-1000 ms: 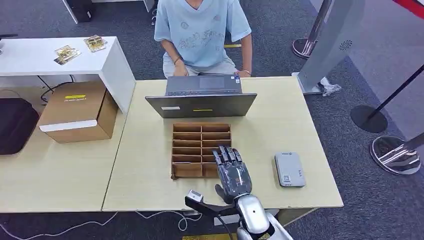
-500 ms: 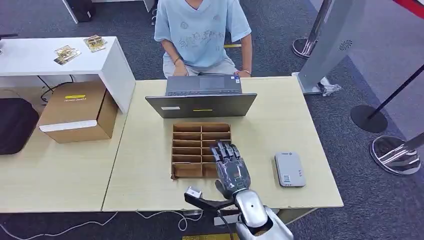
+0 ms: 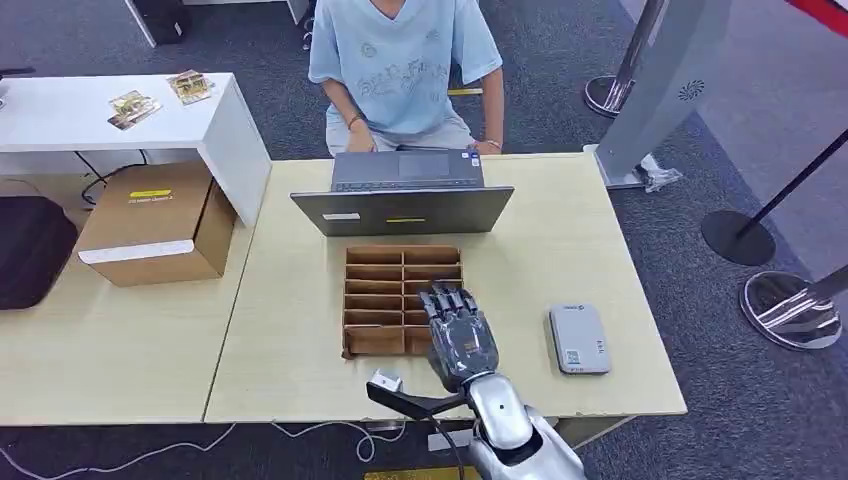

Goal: Pass the card to the sensor for recognition and then transmit it.

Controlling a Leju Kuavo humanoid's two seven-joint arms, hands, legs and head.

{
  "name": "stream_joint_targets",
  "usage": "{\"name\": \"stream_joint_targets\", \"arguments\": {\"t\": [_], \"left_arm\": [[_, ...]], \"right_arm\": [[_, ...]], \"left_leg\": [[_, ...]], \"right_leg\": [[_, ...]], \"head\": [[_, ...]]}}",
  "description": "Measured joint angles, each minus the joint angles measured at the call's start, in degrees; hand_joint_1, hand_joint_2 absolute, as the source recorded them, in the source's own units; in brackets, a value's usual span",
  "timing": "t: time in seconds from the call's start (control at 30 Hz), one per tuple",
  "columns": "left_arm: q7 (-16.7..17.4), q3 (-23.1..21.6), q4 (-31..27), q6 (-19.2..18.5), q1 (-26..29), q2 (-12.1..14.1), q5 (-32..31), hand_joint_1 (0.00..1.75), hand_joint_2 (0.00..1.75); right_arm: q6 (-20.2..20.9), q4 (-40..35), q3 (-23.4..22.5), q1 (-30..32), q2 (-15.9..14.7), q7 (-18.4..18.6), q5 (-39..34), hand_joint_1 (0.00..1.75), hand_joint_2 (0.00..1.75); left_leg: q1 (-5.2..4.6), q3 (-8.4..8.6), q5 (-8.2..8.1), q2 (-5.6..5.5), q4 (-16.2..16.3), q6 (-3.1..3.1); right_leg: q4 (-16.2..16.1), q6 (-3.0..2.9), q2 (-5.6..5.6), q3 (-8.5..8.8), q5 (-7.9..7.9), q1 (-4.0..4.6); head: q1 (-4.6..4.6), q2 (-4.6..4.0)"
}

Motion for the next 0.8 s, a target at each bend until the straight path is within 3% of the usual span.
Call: {"name": "stream_joint_targets", "arguments": {"t": [0.8], "left_arm": [[0.0,0.4,0.0,0.0,-0.1,0.1,0.3,0.00,1.75]], "right_arm": [[-1.1,-3.7,-0.6,0.6,0.9,-1.2,1.2,0.00,1.75]], "left_leg": [[0.00,0.01,0.00,0.00,0.0,0.00]], "right_leg": [[0.0,0.00,0.00,0.00,0.00,0.00]], "head": [[0.00,0.00]]}}
